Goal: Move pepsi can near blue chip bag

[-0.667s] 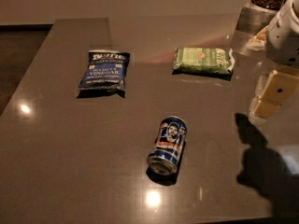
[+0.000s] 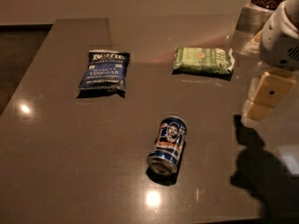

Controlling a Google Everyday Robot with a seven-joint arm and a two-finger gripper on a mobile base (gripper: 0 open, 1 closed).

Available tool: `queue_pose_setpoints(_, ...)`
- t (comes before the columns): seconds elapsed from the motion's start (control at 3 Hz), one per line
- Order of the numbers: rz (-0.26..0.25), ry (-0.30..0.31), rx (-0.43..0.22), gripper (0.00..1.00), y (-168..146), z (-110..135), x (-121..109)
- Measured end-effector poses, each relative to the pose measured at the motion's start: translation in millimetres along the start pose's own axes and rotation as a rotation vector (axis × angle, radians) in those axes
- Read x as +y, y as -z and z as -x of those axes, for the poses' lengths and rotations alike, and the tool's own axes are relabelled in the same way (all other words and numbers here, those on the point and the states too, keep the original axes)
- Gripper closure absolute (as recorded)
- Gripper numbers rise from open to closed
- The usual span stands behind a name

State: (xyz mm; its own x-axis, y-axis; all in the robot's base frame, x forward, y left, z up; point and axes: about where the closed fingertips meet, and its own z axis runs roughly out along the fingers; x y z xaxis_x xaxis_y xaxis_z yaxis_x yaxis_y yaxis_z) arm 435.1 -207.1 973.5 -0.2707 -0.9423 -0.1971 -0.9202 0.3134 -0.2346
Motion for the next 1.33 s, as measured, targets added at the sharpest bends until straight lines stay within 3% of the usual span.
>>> queue_pose_setpoints(0.33, 0.020, -0.088, 0.060, 0.00, -10, 16, 20)
queue_pose_setpoints(0.67, 0.044, -0.214, 0.076, 0.00, -23, 37, 42)
queue_pose_setpoints(1.0, 0.083, -0.351, 0.059, 0.00, -33, 56, 52)
queue_pose_setpoints(1.33, 0.088, -0.514, 0.023, 0.00, -38, 75, 64)
